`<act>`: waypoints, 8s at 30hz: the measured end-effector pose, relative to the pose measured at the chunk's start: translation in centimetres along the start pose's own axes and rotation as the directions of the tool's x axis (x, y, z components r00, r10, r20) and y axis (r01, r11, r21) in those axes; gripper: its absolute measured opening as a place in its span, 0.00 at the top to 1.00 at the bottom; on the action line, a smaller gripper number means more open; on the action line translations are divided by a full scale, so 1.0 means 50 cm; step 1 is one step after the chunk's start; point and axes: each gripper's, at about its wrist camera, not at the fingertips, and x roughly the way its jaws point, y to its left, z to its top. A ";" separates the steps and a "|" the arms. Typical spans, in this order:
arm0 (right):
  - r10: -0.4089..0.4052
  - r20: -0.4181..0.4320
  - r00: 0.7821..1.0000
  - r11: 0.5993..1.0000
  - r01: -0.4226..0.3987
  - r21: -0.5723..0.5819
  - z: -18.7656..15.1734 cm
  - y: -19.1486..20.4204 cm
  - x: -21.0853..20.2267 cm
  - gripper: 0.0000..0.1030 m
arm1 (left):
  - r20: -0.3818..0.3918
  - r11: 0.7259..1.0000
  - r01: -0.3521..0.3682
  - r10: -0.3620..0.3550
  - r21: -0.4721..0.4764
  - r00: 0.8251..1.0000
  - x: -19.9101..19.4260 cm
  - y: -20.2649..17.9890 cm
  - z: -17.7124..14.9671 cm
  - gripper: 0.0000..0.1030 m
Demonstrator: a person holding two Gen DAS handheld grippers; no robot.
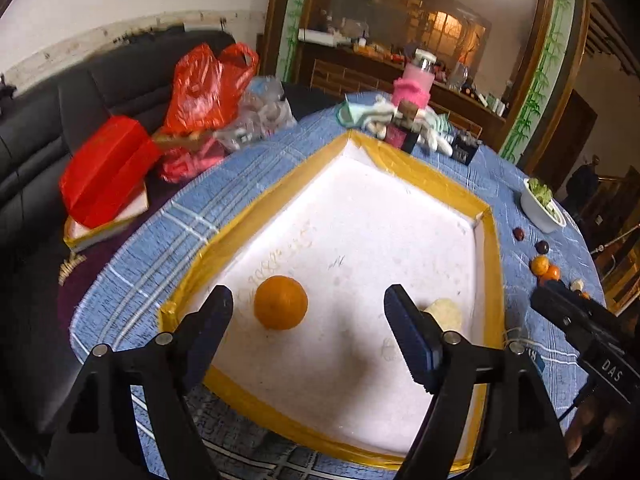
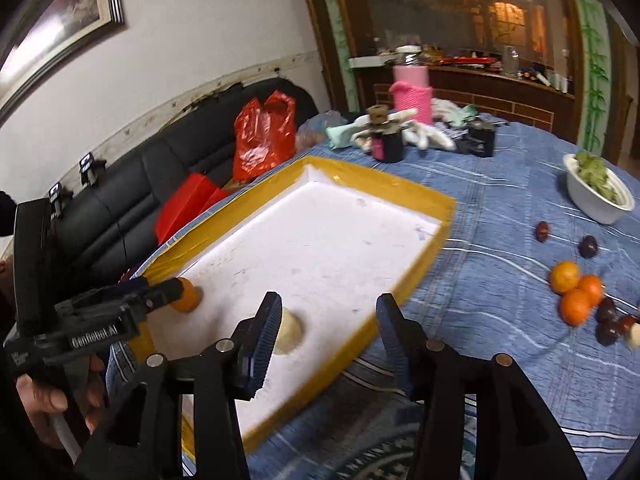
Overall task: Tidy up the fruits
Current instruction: 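Open the left tool over the tray while the right tool releases the slice there, then move both tools back toward the fruit on the tablecloth, then grasp another orange with the left tool while the right tool grasps another pale round piece, then carry the orange with the left tool while the right tool carries the pale piece to the tray, then lower and release the orange with the left tool while the right tool releases its piece in the tray, then move both tools back toward the remaining fruit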
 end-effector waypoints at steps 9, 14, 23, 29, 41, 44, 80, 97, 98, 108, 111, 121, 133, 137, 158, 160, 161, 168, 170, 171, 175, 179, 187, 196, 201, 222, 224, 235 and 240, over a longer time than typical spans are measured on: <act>-0.152 0.048 0.987 0.976 0.142 0.164 -0.079 -0.187 -0.139 0.50 | 0.079 0.964 0.161 -0.181 0.213 0.980 -0.048 -0.216 -0.022 0.24; -0.266 0.050 0.963 0.934 0.244 0.261 -0.118 -0.307 -0.208 0.49 | 0.008 0.903 0.256 -0.275 0.346 0.961 -0.018 -0.363 -0.051 0.24; -0.312 0.014 0.950 0.920 0.299 0.253 -0.138 -0.416 -0.208 0.51 | -0.125 0.816 0.341 -0.321 0.466 0.939 0.096 -0.549 -0.059 0.24; -0.310 -0.028 0.950 0.924 0.308 0.227 -0.129 -0.464 -0.166 0.51 | -0.163 0.794 0.363 -0.326 0.488 0.931 0.147 -0.607 -0.072 0.25; -0.317 -0.125 0.940 0.920 0.337 0.199 -0.091 -0.548 -0.085 0.55 | -0.256 0.775 0.422 -0.337 0.470 0.906 0.226 -0.647 -0.060 0.42; -0.311 -0.125 0.942 0.924 0.331 0.193 -0.090 -0.554 -0.077 0.58 | -0.295 0.774 0.430 -0.322 0.465 0.900 0.247 -0.656 -0.063 0.52; -0.327 -0.128 0.936 0.925 0.345 0.158 -0.105 -0.528 -0.076 0.71 | -0.286 0.759 0.452 -0.354 0.468 0.891 0.228 -0.665 -0.064 0.71; -0.331 -0.060 0.942 0.918 0.336 0.211 -0.128 -0.456 -0.169 0.71 | -0.201 0.799 0.422 -0.371 0.429 0.907 0.105 -0.571 -0.052 0.71; -0.328 -0.053 0.943 0.921 0.331 0.205 -0.126 -0.442 -0.173 0.71 | -0.195 0.803 0.418 -0.370 0.424 0.908 0.098 -0.559 -0.051 0.71; -0.276 0.008 0.961 0.951 0.272 0.143 -0.095 -0.301 -0.181 0.71 | -0.113 0.866 0.347 -0.329 0.360 0.938 0.016 -0.430 -0.041 0.71; -0.262 0.018 0.965 0.958 0.257 0.128 -0.087 -0.263 -0.178 0.71 | -0.090 0.883 0.312 -0.300 0.351 0.950 0.000 -0.401 -0.041 0.71; -0.237 0.043 0.971 0.969 0.233 0.079 -0.079 -0.156 -0.176 0.71 | -0.024 0.928 0.218 -0.221 0.302 0.975 -0.047 -0.321 -0.036 0.71; -0.165 0.056 0.985 0.986 0.165 0.002 -0.037 -0.038 -0.134 0.72 | 0.015 0.968 0.117 -0.123 0.220 0.992 -0.053 -0.215 -0.013 0.71; -0.132 0.042 0.990 0.991 0.133 -0.019 -0.019 -0.001 -0.095 0.72 | 0.009 0.981 0.081 -0.084 0.177 0.996 -0.036 -0.171 -0.004 0.71; -0.036 -0.031 0.999 0.997 0.034 -0.065 0.027 0.085 0.083 0.72 | -0.020 0.992 0.001 0.002 0.128 1.000 0.015 -0.089 0.000 0.70; -0.027 -0.028 0.999 0.998 0.025 -0.058 0.031 0.083 0.090 0.72 | -0.025 0.991 -0.001 0.004 0.131 1.000 0.020 -0.093 0.001 0.70; -0.026 -0.026 0.999 0.998 0.024 -0.058 0.032 0.083 0.092 0.72 | -0.026 0.991 -0.003 0.007 0.131 1.000 0.019 -0.094 0.001 0.70; -0.011 -0.027 1.000 0.998 0.010 -0.057 0.046 0.079 0.109 0.72 | -0.036 0.989 -0.018 0.023 0.145 0.999 0.020 -0.102 -0.006 0.70; -0.012 -0.034 0.999 0.998 0.010 -0.062 0.049 0.080 0.115 0.72 | -0.046 0.990 -0.016 0.023 0.140 0.999 0.023 -0.100 -0.009 0.70; -0.013 -0.037 0.999 0.998 0.011 -0.063 0.050 0.080 0.118 0.72 | -0.049 0.990 -0.016 0.023 0.139 0.999 0.025 -0.098 -0.009 0.70; -0.017 -0.048 0.999 0.998 0.014 -0.060 0.051 0.078 0.127 0.72 | -0.055 0.990 -0.020 0.028 0.141 0.998 0.025 -0.092 -0.016 0.70; -0.022 -0.056 0.998 0.998 0.019 -0.056 0.049 0.078 0.132 0.72 | -0.060 0.990 -0.018 0.026 0.139 0.998 0.023 -0.088 -0.019 0.70; -0.042 -0.081 0.996 0.998 0.038 -0.058 0.048 0.078 0.139 0.72 | -0.070 0.992 -0.016 0.024 0.123 0.997 0.021 -0.084 -0.022 0.70; -0.046 -0.115 0.992 0.997 0.038 -0.071 0.042 0.086 0.158 0.71 | -0.079 0.992 -0.025 0.035 0.123 0.996 0.028 -0.078 -0.023 0.70; -0.040 -0.136 0.990 0.997 0.030 -0.072 0.040 0.087 0.167 0.69 | -0.102 0.992 -0.037 0.050 0.124 0.993 0.037 -0.079 -0.026 0.70; -0.019 -0.018 1.000 1.000 0.019 0.013 0.039 0.030 0.036 0.41 | -0.026 0.993 -0.036 0.039 0.109 0.999 -0.043 -0.124 -0.015 0.25; -0.036 0.007 0.999 0.999 0.036 0.025 0.036 0.007 0.006 0.41 | -0.007 0.992 -0.014 0.015 0.122 1.000 -0.054 -0.148 -0.017 0.25; -0.280 0.104 0.954 0.948 0.258 0.186 -0.049 -0.262 -0.178 0.40 | 0.003 0.915 0.185 -0.200 0.357 0.980 -0.042 -0.397 -0.051 0.25; -0.417 0.051 0.907 0.872 0.384 0.303 -0.099 -0.442 -0.233 0.40 | -0.040 0.842 0.276 -0.291 0.464 0.956 -0.005 -0.531 -0.077 0.25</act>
